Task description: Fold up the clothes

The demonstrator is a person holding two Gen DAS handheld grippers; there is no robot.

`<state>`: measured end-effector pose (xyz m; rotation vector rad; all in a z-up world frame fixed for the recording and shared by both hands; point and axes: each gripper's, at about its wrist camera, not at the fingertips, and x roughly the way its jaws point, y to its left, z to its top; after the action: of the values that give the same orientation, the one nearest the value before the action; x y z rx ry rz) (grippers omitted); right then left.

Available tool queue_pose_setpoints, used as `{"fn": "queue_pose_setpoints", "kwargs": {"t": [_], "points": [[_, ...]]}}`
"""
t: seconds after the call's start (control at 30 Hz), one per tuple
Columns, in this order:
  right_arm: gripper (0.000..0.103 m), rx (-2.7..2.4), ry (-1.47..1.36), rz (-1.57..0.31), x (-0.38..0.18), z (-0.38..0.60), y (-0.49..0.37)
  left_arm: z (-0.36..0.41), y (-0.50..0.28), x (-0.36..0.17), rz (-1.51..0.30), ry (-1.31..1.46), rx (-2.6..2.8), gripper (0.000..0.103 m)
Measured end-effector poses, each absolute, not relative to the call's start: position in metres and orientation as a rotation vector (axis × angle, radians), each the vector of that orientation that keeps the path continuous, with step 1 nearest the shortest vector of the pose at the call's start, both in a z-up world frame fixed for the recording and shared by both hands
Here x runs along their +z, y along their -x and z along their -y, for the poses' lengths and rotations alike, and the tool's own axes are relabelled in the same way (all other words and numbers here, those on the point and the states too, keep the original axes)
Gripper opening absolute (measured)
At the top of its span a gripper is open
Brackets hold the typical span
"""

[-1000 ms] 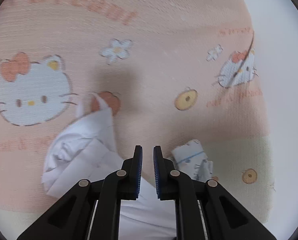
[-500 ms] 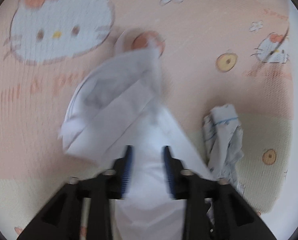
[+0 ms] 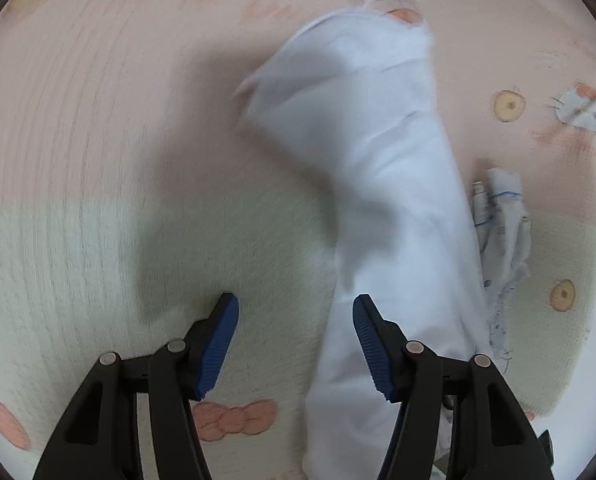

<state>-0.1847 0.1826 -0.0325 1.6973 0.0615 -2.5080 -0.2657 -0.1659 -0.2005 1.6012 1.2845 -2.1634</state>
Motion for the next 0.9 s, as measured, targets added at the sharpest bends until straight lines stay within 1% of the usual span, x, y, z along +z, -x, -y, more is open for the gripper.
{"fn": "queue_pose_setpoints", "kwargs": {"t": [0.1,0.13,0.17,0.2,0.23,0.27,0.33,0.47,0.53,0.67,0.8,0.9], "points": [[0.065,-2.500,-1.681,-0.071,-0.032,-0.183,0.181,0.154,0.257,-0.198,-1.214,-1.540,-2.307,0.064],[0.065,-2.491,-1.681,-0.083,-0.035,-0.181,0.183,0.149,0.255,-0.198,-1.182,-1.527,-2.366,0.073],[0.065,-2.483,-1.681,-0.095,-0.037,-0.179,0.186,0.145,0.256,-0.198,-1.165,-1.531,-2.415,0.086],[0.065,-2.474,-1.681,-0.104,-0.040,-0.177,0.187,0.141,0.257,-0.198,-1.151,-1.539,-2.461,0.092],[0.065,-2.466,-1.675,-0.094,-0.040,-0.177,0.184,0.137,0.258,-0.198,-1.140,-1.561,-2.495,0.101],[0.065,-2.457,-1.670,-0.083,-0.041,-0.178,0.182,0.134,0.260,-0.198,-1.123,-1.585,-2.506,0.102],[0.065,-2.440,-1.658,-0.063,-0.042,-0.179,0.176,0.129,0.265,-0.197,-1.082,-1.621,-2.490,0.102],[0.065,-2.407,-1.625,0.008,-0.039,-0.183,0.163,0.105,0.274,-0.193,-0.903,-1.735,-2.403,0.102],[0.065,-2.418,-1.575,0.000,-0.036,-0.180,0.158,0.090,0.271,-0.190,-0.862,-1.750,-2.409,0.102],[0.065,-2.399,-1.535,-0.029,-0.034,-0.175,0.146,0.069,0.253,-0.191,-0.888,-1.783,-2.389,0.102],[0.065,-2.341,-1.570,0.060,-0.040,-0.174,0.136,0.062,0.229,-0.185,-0.946,-1.770,-2.397,0.102],[0.065,-2.321,-1.573,0.083,-0.044,-0.168,0.125,0.060,0.214,-0.178,-0.996,-1.773,-2.390,0.102]]}}
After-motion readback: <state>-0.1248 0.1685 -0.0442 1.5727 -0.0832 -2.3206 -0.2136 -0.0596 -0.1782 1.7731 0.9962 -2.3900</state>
